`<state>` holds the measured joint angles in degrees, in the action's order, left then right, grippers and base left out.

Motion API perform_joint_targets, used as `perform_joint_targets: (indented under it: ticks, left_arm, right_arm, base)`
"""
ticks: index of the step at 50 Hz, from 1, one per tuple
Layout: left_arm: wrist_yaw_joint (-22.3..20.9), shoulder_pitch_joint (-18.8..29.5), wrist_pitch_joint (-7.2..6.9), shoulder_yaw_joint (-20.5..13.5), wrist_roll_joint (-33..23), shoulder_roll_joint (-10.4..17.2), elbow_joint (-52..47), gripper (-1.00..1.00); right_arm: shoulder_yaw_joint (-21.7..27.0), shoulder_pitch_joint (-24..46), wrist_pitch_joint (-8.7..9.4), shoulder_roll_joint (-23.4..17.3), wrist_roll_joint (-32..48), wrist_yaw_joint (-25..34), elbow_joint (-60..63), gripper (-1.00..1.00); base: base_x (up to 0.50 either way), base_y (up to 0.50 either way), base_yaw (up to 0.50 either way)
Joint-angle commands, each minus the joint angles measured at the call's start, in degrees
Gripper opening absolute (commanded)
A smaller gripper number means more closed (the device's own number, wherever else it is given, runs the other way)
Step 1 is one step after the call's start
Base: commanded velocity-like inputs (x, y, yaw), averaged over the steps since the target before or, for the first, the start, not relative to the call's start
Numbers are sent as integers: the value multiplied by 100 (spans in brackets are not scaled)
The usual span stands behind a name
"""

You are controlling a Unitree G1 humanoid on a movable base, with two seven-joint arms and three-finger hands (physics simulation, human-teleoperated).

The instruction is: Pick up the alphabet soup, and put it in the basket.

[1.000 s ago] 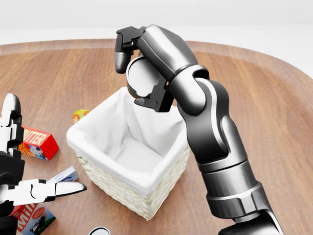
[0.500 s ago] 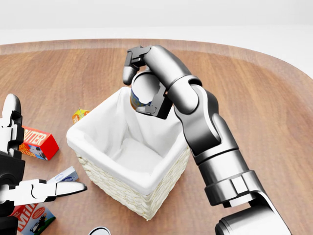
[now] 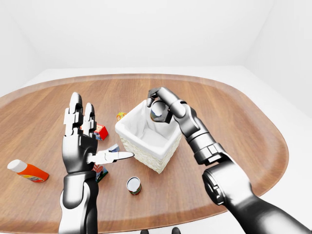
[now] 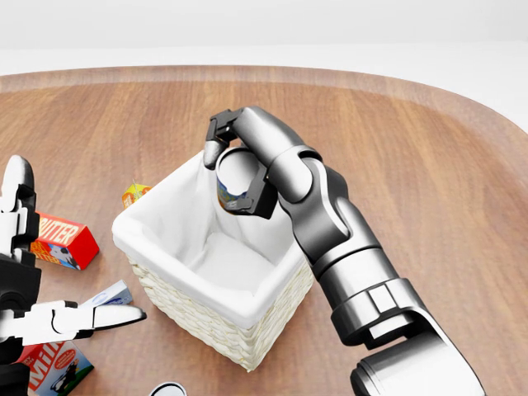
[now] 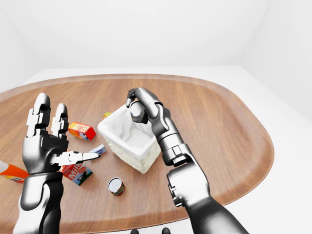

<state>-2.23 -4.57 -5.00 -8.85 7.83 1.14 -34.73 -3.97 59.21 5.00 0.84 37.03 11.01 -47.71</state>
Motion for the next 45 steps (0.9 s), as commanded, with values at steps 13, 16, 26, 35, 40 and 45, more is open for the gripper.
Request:
perform_joint_targets:
  ticks: [13, 16, 26, 35, 40, 45]
  left_arm:
    - [-31, -17, 0, -23, 2, 2, 67, 100]
    - [-33, -24, 0, -22, 1, 2, 58, 100]
    - [-31, -22, 0, -8, -18, -1, 82, 100]
    - [-27, -12, 0, -3, -23, 1, 100, 100]
    - [-21, -5, 0, -5, -15, 2, 79, 100]
    - [-18, -7, 0, -9, -7, 3, 54, 100]
  right_arm:
    - [-55, -5, 0, 156, -2, -151, -572, -100]
    - [-63, -19, 0, 174, 21, -129, -578, -100]
    - [-72, -73, 0, 199, 88, -41, -515, -100]
    - [-91, -102, 0, 224, 134, -15, -555, -100]
    - [-94, -110, 0, 233, 154, 11, -534, -100]
    - [-102, -105, 0, 245, 176, 35, -518, -100]
  base:
    - [0, 0, 0]
    - [0, 0, 0]
    - [0, 0, 0]
    - [0, 0, 0]
    - [0, 0, 0]
    - [0, 0, 0]
